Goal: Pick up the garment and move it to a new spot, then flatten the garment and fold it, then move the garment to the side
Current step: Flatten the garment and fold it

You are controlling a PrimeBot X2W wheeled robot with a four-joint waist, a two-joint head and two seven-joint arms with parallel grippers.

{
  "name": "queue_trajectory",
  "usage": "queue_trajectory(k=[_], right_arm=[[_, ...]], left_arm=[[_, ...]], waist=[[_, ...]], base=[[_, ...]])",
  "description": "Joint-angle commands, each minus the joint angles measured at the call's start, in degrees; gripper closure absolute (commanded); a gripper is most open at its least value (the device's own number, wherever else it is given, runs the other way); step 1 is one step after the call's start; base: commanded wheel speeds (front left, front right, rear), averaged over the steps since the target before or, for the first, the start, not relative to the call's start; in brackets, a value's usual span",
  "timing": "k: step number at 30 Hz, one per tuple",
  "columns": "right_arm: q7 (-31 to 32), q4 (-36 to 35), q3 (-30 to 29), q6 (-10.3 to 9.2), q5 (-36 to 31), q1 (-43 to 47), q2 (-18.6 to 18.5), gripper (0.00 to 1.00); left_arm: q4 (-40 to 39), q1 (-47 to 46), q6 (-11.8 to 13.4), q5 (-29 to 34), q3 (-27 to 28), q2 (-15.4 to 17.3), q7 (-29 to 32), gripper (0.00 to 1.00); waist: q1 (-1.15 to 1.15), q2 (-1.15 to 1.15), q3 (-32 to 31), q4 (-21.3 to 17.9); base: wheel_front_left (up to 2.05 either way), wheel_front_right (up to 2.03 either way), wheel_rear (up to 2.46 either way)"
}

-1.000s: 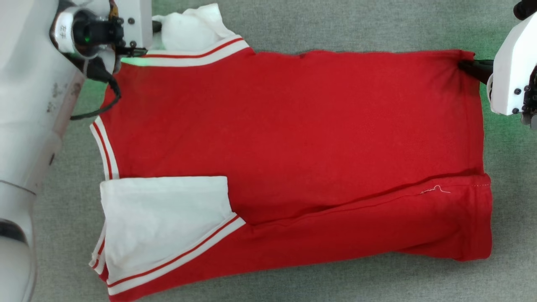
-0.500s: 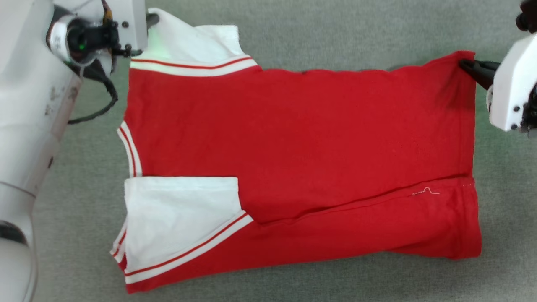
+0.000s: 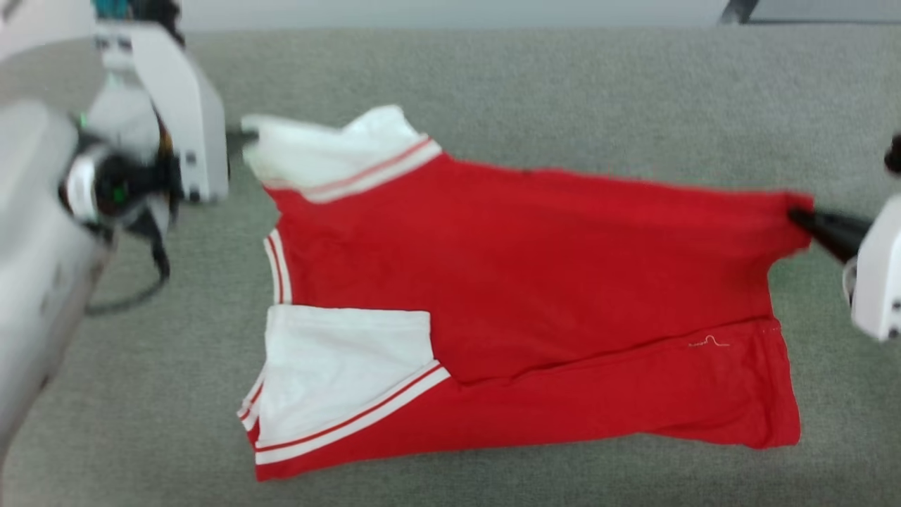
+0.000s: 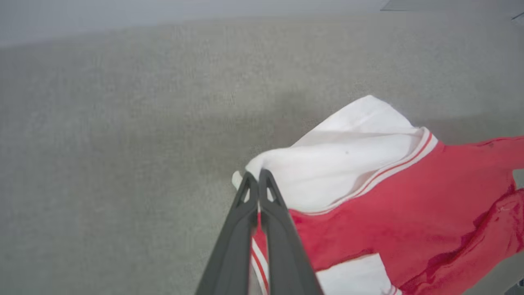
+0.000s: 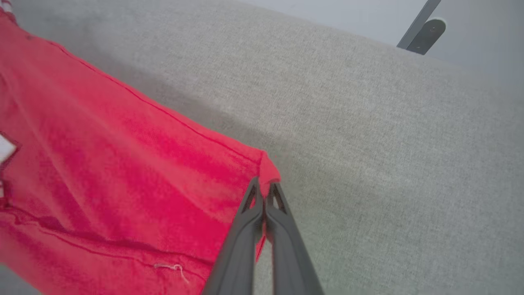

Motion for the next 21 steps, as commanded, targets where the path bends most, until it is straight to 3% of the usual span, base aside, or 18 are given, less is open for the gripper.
queue_trajectory(k=[1,7,12,17,19,20,21], right_arm=[[-0.36,-0.92,-0.6,-0.04,0.59,2.36,-0.64,1.0],[-0.85,-4.71,-3.11,-0.05,2.65,11.83,-2.74,1.0],[0.27,-6.7,-5.28,-0.04,2.91,17.67,-2.4,1.0],[2.74,-7.25,-5.78,-0.04,2.5,20.47,-0.5,1.0],[3.57,-7.39,-6.06,-0.04,2.06,20.51,0.24,1.0],[4.33,-7.16,-6.06,-0.04,2.07,20.62,0.7,1.0],[4.91,-7.12,-5.97,-0.04,1.92,20.65,0.99,1.0]], left_arm=[[-2.63,2.83,1.44,-0.65,0.13,1.4,0.54,1.0],[-18.9,15.19,9.66,-4.14,0.44,7.83,2.54,1.0],[-30.68,24.01,16.51,-6.67,-0.12,11.89,3.92,1.0],[-35.72,28.77,20.17,-7.82,-0.95,13.15,4.41,1.0],[-36.0,29.47,20.44,-7.87,-1.11,12.7,3.81,0.83],[-35.84,29.8,20.48,-7.96,-1.21,12.41,3.6,0.63],[-35.65,29.99,20.58,-8.15,-1.32,12.18,3.77,0.56]], waist=[[0.0,0.0,-1.74,1.28],[0.0,0.0,-3.06,1.98],[0.0,0.0,-3.22,2.03],[0.0,0.0,-3.15,1.82],[0.0,0.0,-3.14,1.68],[0.0,0.0,-3.19,1.61],[0.0,0.0,-3.28,1.55]], base=[[0.0,0.0,0.0],[0.0,0.0,0.0],[0.0,0.0,0.0],[0.0,0.0,0.0],[0.0,0.0,0.0],[0.0,0.0,0.0],[0.0,0.0,0.0]])
